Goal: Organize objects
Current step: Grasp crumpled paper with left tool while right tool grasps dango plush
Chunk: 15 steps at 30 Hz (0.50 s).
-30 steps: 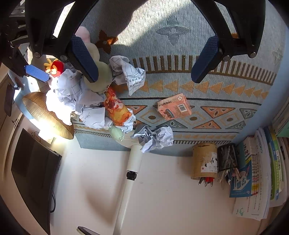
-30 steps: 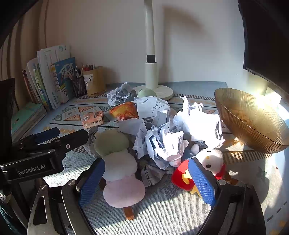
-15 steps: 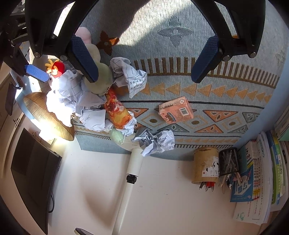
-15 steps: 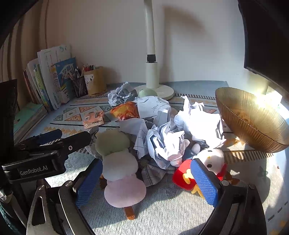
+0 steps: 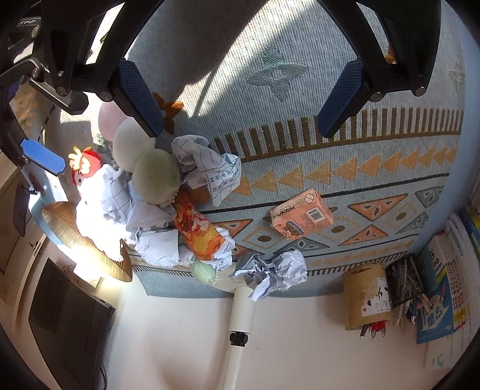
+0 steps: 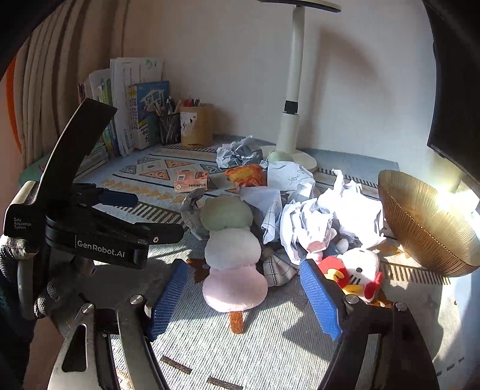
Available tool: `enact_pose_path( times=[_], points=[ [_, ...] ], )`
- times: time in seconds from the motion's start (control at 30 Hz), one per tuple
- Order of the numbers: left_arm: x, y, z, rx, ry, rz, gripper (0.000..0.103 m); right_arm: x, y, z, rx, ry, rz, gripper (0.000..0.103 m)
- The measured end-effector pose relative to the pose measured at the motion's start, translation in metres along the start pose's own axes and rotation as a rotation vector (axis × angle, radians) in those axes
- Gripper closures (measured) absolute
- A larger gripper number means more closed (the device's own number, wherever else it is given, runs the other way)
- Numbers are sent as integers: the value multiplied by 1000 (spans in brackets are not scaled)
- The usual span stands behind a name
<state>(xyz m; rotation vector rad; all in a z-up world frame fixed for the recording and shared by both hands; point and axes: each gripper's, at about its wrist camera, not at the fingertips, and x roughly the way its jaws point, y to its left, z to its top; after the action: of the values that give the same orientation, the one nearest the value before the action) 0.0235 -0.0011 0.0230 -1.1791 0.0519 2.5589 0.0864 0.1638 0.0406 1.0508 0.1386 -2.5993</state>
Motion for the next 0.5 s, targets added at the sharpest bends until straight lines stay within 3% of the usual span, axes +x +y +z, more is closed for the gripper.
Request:
enact_pose_path(
  times=[0.07,0.2,0.27,0.33,0.4,0.43,0.5],
  points=[
    [4,2,0,-10,20,-20,1,20,-7,3,55,99,35,26],
    [18,-11,10,35,43,-24,1,42,-11,13,53,162,-8,28],
    [27,-17,18,60,59,-38,1,44,-12,13,48,172,-20,53],
    [34,-22,23,75,68,-38,4,38,-13,12,50,155,-7,54],
    [40,-28,23,101,94,-29,23,30,-20,9,87,135,44,55],
    [41,-30,22,107,95,-28,43,24,-24,7,106,113,78,55],
    [37,-29,20,102,88,-19,47,13,-29,7,128,73,113,55]
  ],
)
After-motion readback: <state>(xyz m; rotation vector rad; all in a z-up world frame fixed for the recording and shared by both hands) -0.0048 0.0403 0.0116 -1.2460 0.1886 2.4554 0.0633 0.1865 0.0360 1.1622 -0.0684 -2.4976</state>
